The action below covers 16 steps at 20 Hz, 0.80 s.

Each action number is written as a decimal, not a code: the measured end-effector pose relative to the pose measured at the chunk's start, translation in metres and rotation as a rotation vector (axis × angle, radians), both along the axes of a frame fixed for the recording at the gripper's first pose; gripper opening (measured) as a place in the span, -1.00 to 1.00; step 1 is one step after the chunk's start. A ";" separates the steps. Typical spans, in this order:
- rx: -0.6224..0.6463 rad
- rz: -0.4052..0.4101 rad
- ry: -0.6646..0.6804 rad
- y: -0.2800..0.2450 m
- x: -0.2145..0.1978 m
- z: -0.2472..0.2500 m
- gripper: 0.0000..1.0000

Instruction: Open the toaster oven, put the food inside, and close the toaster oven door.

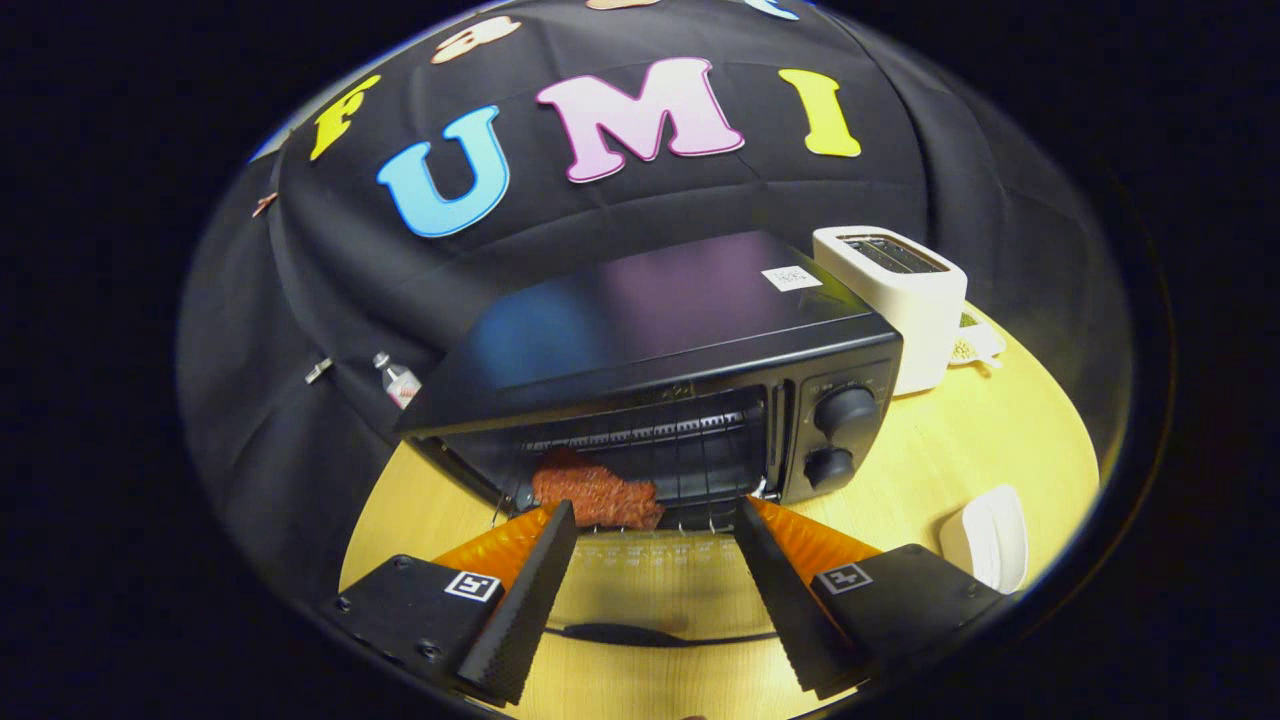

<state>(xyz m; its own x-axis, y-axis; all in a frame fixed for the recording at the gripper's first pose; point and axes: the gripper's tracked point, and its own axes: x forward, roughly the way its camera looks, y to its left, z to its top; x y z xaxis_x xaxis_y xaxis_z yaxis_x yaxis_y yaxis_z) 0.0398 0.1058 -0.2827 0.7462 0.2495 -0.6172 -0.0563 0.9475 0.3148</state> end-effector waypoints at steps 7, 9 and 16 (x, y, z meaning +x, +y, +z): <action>-0.064 0.141 0.059 0.034 -0.071 -0.004 0.97; -0.062 0.158 0.089 0.042 -0.087 -0.014 0.97; -0.167 0.203 0.254 0.053 -0.124 -0.078 0.98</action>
<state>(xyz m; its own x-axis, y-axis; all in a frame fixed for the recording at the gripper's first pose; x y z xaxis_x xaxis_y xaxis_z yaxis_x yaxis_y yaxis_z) -0.0840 0.1586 -0.3604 0.5098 0.2567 -0.8211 -0.1886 0.9646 0.1844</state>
